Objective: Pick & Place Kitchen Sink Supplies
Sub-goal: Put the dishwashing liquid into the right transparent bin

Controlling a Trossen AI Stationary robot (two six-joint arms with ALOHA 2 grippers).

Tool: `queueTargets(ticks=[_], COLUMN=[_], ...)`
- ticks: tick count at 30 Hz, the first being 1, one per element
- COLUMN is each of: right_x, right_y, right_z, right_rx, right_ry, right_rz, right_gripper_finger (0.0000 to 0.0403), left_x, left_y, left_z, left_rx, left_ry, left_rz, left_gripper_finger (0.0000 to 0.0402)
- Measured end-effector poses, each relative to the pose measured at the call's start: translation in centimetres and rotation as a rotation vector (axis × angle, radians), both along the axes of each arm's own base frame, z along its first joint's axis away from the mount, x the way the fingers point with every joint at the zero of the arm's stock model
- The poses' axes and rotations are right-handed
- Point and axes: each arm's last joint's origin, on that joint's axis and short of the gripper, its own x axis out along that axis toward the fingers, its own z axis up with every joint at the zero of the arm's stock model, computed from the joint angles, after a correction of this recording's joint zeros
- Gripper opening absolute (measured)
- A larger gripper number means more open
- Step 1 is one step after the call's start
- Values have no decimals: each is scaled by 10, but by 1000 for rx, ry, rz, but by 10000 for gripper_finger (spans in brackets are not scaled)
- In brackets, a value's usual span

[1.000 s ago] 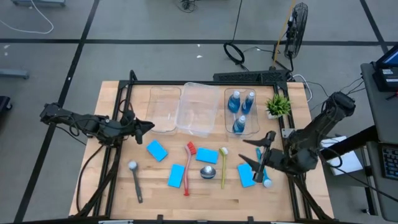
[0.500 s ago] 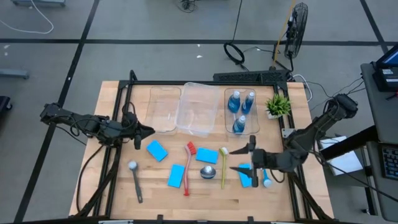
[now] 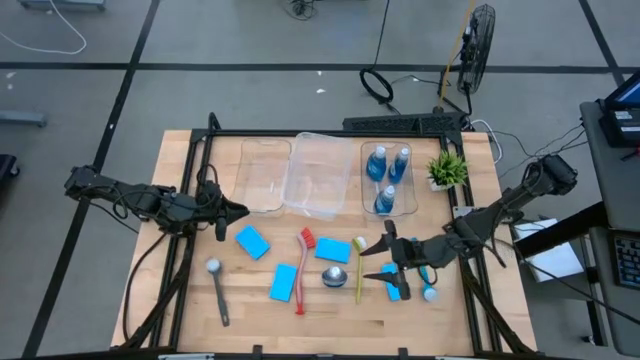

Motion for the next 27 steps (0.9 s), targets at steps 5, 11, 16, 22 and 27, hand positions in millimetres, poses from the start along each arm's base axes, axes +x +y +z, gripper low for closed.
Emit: queueTargets(ticks=[5,11,16,22,27], right_x=[10,22,34,45,56], right_y=[-2,-2,2,2,0], right_z=[-10,-20,-27,-41,-51], right_rx=[-9,-20,-23,-38,-60], right_ry=[33,46,10,24,19], right_rz=[-6,-27,-21,-42,-59], right_gripper_finger=[238,238,238,238,238], left_x=[0,0,0,0,0], left_y=[0,0,0,0,0], left_z=[0,0,-1,-1,-1], left_rx=[3,27,29,29,28], left_ry=[2,9,12,12,11], left_rz=[-1,-9,-9,-8,-7], left_gripper_finger=[77,77,77,77,77])
